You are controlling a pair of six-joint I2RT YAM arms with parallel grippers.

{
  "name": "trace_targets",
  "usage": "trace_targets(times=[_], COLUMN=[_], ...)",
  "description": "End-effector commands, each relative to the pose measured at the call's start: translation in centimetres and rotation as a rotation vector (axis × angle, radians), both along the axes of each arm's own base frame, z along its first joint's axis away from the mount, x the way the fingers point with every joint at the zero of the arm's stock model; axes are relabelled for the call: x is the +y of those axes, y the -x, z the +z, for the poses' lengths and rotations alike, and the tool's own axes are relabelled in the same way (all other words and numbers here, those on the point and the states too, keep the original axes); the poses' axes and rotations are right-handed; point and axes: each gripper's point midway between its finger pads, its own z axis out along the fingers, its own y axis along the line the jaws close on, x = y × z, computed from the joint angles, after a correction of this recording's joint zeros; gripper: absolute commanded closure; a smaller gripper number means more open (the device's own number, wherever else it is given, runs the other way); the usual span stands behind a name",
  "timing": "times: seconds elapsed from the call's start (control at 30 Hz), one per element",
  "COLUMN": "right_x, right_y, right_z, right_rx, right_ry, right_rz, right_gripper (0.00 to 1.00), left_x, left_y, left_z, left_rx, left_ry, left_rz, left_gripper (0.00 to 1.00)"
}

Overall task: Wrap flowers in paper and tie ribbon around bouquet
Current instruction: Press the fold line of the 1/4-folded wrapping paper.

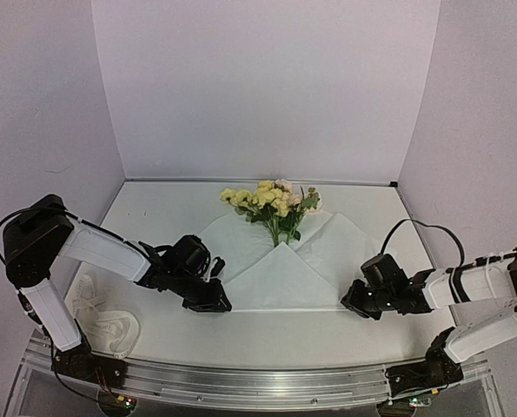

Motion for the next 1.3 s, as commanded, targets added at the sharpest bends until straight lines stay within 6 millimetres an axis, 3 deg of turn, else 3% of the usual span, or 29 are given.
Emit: trace_targets(times=[0.0, 0.4, 0.8, 1.1, 1.27], right_x=[-6.8, -7.6, -7.4, -7.3, -7.1], right_y=[4.5, 5.2, 5.2, 5.3, 5.2], right_z=[-4.4, -4.7, -4.8, -4.8, -4.7], right_rx=[0.171, 0.187, 0.201, 0.209, 0.212], right_ry=[0.25, 0.264, 0.262, 0.263, 0.259], right_rz=[-0.07, -0.079, -0.07, -0.068, -0.066], right_gripper=[0.82, 0.82, 0.82, 0.82, 0.82], left_x=[2.3, 3.6, 6.4, 9.4, 9.9], left_y=[1.2, 1.2, 1.3, 1.5, 1.8], left_z=[-1.6, -1.5, -1.8, -2.0, -1.8], left_rx=[0.045, 0.036, 0.043, 0.127, 0.144], left_ry=[-0.105, -0.139, -0.185, -0.103, -0.085], left_rz=[0.022, 0.065, 0.178, 0.293, 0.311], left_gripper=[0.8, 0.79, 0.77, 0.77, 0.77])
